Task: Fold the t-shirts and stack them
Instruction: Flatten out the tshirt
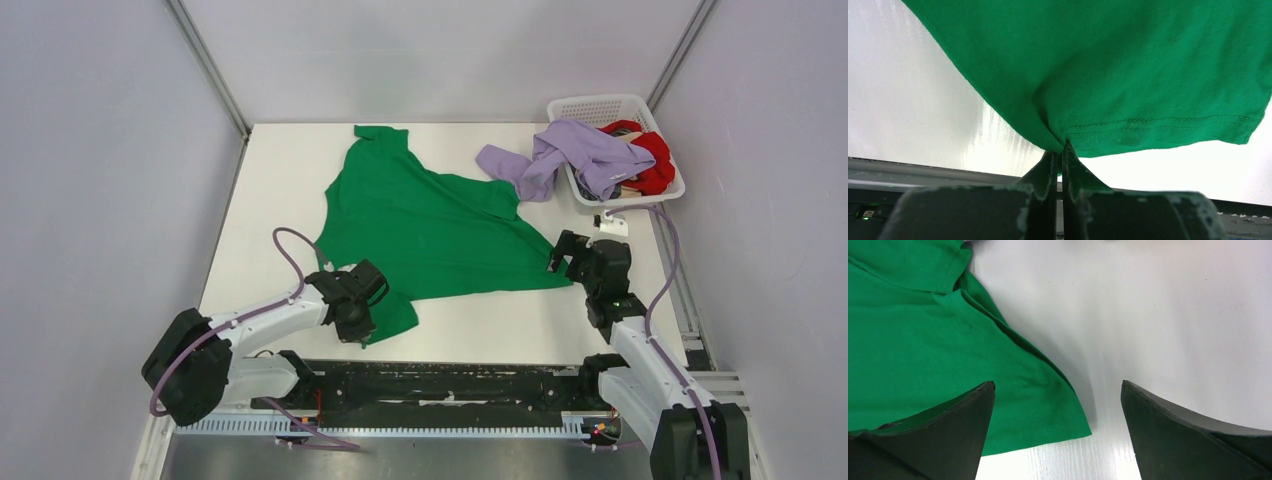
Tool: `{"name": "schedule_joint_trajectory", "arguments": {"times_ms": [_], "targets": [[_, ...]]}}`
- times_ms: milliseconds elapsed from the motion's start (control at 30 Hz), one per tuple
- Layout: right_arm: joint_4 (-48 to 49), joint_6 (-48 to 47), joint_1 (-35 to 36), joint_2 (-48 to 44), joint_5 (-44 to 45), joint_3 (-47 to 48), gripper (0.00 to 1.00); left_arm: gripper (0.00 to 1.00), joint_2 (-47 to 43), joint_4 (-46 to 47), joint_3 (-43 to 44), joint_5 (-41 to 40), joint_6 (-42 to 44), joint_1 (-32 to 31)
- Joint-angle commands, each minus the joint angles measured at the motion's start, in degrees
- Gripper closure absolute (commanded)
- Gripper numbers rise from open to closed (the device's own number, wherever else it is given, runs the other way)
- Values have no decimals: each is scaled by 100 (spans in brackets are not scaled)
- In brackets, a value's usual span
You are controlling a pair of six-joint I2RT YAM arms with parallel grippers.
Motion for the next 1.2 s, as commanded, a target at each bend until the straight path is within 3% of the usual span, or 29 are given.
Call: {"name": "schedule_joint_trajectory", "arguments": {"times_ms": [0,167,267,433,533,700,833,1167], "targets": [[167,-43,1,-214,187,-74,2,98,-43,568,-14,-359,32,-19],[79,-16,-3,-453,81,-57,2,98,-505,221,197,-1287,-384,-18],[-125,-99,-1,-606,23,-59,2,98,-717,361,199,-1658,-181,-11],[-516,3,0,-733,-225,-229,2,98,-575,339,427,-1993,220,-5],[-556,22,1,-616,-159,-308,2,98,-343,-326,759,-2625,-171,-2],[-484,24,1,-383,-388,-293,2,98,-464,226,826,-2004,333,7],[-362,-3,-1,-171,-358,-385,2,98,-645,-350,899,-2635,-445,7],[146,55,6,598,-281,-478,14,98,-1296,-195,488,-2690,-483,16]]}}
